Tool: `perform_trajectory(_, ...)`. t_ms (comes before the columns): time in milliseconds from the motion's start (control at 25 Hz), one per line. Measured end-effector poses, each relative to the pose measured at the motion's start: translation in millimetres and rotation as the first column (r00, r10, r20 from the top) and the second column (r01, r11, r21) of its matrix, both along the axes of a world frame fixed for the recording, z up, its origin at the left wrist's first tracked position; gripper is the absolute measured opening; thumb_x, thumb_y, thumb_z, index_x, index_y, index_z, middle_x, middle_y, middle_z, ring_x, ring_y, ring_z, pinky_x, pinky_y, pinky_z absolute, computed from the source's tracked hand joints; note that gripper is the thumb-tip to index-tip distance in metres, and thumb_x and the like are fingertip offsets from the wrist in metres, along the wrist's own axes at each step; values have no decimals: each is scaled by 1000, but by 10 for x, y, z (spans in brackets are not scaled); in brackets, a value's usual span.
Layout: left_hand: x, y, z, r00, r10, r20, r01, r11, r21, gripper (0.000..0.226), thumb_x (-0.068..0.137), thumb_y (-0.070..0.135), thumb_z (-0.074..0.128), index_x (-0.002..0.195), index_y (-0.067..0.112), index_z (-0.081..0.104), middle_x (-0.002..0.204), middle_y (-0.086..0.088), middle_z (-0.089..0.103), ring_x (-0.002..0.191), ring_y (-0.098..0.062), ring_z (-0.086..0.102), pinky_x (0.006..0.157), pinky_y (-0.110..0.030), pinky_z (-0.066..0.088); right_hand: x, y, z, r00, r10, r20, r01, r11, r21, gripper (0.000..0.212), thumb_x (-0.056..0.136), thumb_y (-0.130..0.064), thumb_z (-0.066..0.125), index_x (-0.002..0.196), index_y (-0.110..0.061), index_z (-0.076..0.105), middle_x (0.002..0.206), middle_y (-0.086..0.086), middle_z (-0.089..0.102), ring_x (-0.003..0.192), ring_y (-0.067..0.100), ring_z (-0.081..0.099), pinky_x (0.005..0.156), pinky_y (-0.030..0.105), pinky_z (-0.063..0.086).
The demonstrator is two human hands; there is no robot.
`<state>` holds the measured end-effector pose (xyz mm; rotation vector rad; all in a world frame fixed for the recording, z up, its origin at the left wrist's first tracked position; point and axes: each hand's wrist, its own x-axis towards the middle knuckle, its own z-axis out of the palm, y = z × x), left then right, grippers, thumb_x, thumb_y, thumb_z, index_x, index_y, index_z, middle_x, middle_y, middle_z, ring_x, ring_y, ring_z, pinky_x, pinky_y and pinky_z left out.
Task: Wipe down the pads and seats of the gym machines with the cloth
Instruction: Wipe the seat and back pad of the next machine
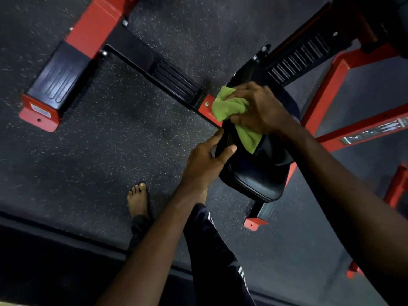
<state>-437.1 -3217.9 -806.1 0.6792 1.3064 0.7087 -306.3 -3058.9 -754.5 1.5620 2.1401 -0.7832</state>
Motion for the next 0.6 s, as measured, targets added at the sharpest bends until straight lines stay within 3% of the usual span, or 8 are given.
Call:
perform_trajectory(120,-1,-5,-10,999,24,33,-23,1000,-20,65,85,52,69,145,34,50,143,17,55,132,2,49,114,-31,41,31,109,-62,999,21,-36,-21,1000,2,53,80,-47,77,130,-40,63,144,-4,48,134,26,41,113,46,31)
perform_trajectory(240,14,7,36,1000,20,10,-20,999,-47,61,92,43,68,148,35,46,149,16,49,137,1,43,117,-29,36,-114,407,-215,999,-31,36,29,999,38,58,77,-55,76,131,-41,61,143,1,48,135,35,39,111,59,35)
perform_trajectory(400,102,114,129,1000,12,-19,-13,999,-37,54,103,29,52,154,34,35,156,14,40,139,1,37,119,-31,31,39,169,-180,996,-83,-31,86,991,106,60,75,-58,70,131,-40,60,143,-4,47,131,34,41,107,57,39)
perform_trajectory(480,199,168,124,998,7,-68,-6,1000,9,51,107,33,38,157,30,28,160,11,34,145,-4,32,121,-37,28,168,52,-151,989,-84,-118,92,994,61,67,66,-66,61,129,-44,61,141,-8,48,128,30,44,106,53,39)
perform_trajectory(600,299,201,106,989,29,-143,-23,999,39,58,104,48,28,158,28,25,162,8,31,147,-9,30,121,-42,28,80,323,-253,996,-60,-66,62,997,37,71,65,-70,64,131,-45,59,142,-7,48,133,29,42,109,58,37)
